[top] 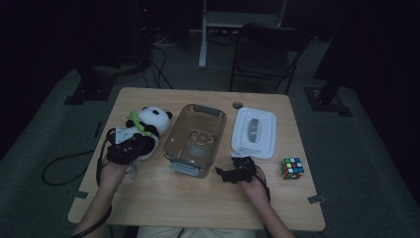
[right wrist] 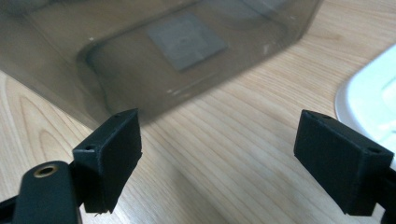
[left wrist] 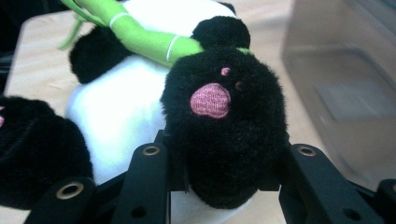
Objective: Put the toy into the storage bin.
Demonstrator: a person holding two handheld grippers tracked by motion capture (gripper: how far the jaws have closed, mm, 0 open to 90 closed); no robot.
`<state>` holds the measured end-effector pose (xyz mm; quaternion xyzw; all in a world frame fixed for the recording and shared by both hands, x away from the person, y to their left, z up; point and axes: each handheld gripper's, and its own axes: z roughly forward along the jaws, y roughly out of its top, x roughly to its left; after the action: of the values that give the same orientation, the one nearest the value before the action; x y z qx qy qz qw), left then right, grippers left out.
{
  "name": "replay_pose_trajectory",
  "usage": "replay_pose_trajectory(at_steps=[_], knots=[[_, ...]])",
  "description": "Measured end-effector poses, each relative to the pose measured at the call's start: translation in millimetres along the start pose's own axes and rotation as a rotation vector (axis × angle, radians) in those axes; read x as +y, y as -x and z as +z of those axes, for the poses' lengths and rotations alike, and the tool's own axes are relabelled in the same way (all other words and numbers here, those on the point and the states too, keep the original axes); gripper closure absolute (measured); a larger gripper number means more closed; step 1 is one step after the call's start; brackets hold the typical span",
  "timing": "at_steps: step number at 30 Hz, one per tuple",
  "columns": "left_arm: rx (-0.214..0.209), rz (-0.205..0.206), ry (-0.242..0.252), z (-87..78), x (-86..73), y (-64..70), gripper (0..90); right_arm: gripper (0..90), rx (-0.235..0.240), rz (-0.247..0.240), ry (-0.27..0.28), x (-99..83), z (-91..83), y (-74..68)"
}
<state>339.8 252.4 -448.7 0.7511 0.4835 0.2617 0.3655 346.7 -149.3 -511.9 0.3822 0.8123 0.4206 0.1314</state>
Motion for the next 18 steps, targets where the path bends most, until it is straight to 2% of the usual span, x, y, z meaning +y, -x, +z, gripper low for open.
replay_pose_trajectory(at_steps=[2,4,5,7,8,10,12,13,15,18], knots=[[-0.041,0.012,-0.011,-6.4,-5.8,3.4,64.6,14.8,-0.004,0.005,-0.002,-1.8,-1.0,1.6],[-0.061,0.035,-0.019,-13.0,-9.3,7.5,62.9,14.8,-0.007,0.010,-0.003,-3.3,-1.8,3.1],[-0.079,0.041,-0.022,-16.6,-9.5,9.1,60.5,14.8,-0.008,0.010,-0.003,-3.8,-2.0,3.8],[-0.083,0.038,-0.006,-24.0,-7.9,10.9,52.6,14.8,-0.013,0.010,-0.009,-4.4,-1.9,4.7],[-0.108,0.031,-0.002,-29.1,-5.2,9.9,48.4,14.8,-0.013,0.011,-0.008,-4.6,-1.8,5.1],[-0.106,0.021,0.040,-40.4,1.5,7.5,46.3,14.8,-0.017,0.010,-0.011,-4.7,-1.7,5.6],[-0.114,0.017,0.054,-45.6,5.9,5.5,42.3,14.8,-0.018,0.010,-0.010,-4.7,-1.7,5.8],[-0.083,0.015,0.091,-55.1,16.3,1.9,42.3,14.8,-0.018,0.012,-0.009,-4.8,-1.8,5.9],[-0.072,-0.004,0.103,-55.4,25.4,-4.4,39.3,14.8,-0.018,0.015,-0.010,-5.4,-1.2,6.4],[-0.058,-0.049,0.081,-42.6,35.9,-16.4,37.6,14.8,-0.018,0.012,-0.017,-5.5,0.1,5.5]])
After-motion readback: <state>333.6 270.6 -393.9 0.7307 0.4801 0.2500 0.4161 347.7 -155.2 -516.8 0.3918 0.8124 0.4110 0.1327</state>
